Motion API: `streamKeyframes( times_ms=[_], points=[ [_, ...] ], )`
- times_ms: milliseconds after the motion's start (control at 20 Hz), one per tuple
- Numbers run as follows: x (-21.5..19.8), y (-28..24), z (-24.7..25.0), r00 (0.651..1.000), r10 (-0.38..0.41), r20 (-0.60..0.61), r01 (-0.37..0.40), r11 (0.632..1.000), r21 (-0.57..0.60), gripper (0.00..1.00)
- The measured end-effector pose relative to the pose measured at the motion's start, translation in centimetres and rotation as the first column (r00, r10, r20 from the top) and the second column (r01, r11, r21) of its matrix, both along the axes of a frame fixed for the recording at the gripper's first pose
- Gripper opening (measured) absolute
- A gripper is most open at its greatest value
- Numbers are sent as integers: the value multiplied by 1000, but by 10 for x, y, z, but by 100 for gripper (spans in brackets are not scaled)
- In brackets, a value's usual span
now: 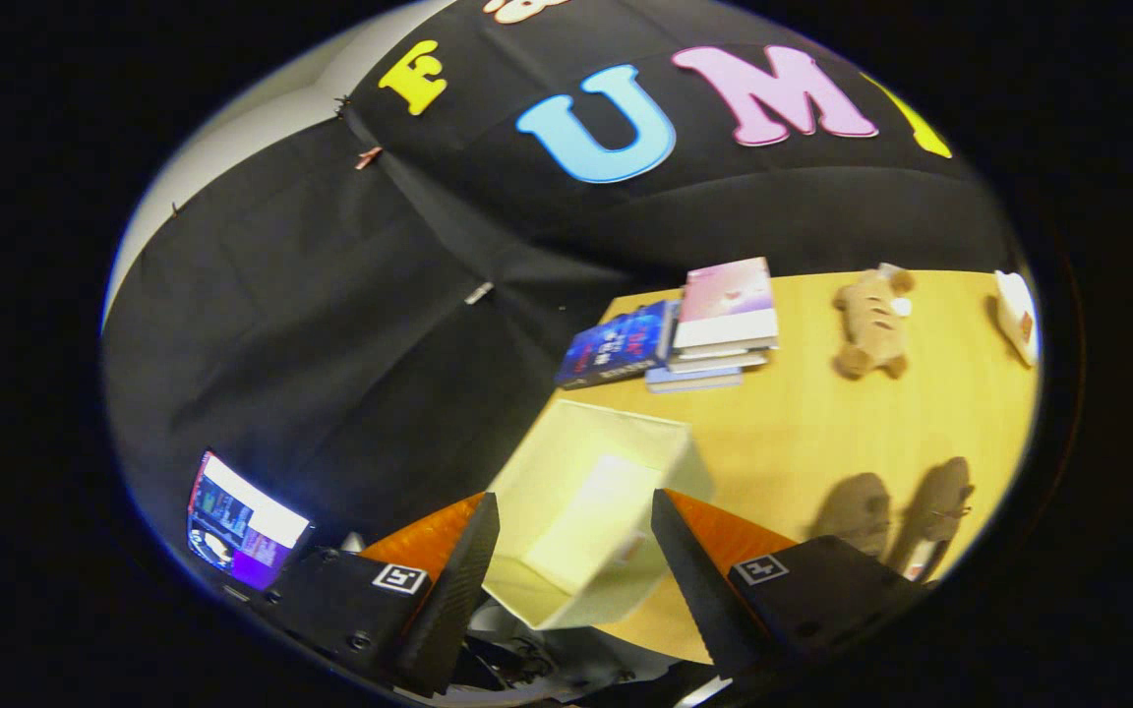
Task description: Open the storage box then place both shoes into the box .Put the left shoe in first, then the right shoe, with the right side of both shoes facing outward in a uniform manner.
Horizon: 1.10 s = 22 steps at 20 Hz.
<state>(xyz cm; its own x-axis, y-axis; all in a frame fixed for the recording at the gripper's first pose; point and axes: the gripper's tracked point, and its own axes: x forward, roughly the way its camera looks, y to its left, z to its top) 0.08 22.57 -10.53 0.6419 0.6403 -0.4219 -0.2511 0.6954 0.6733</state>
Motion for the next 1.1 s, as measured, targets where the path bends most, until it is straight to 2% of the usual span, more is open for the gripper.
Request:
streamKeyframes(
  times_ms=[150,350,450,750,850,950,1050,1100],
  points=[
    [-16,-63,-57,995,-91,-50,83,985,-149,97],
    [-37,-126,-143,967,-198,-159,134,930,-342,96],
    [-46,-138,-177,950,-217,-226,115,913,-392,95],
    [-41,-132,-256,917,-206,-341,30,889,-456,79],
    [-38,-137,-273,907,-224,-355,24,872,-488,70],
    [-37,-137,-286,891,-244,-383,26,870,-492,46],
    [-36,-134,-296,872,-253,-418,30,881,-472,13],
    [-38,-136,-289,860,-268,-433,46,888,-458,9]
  ],
)
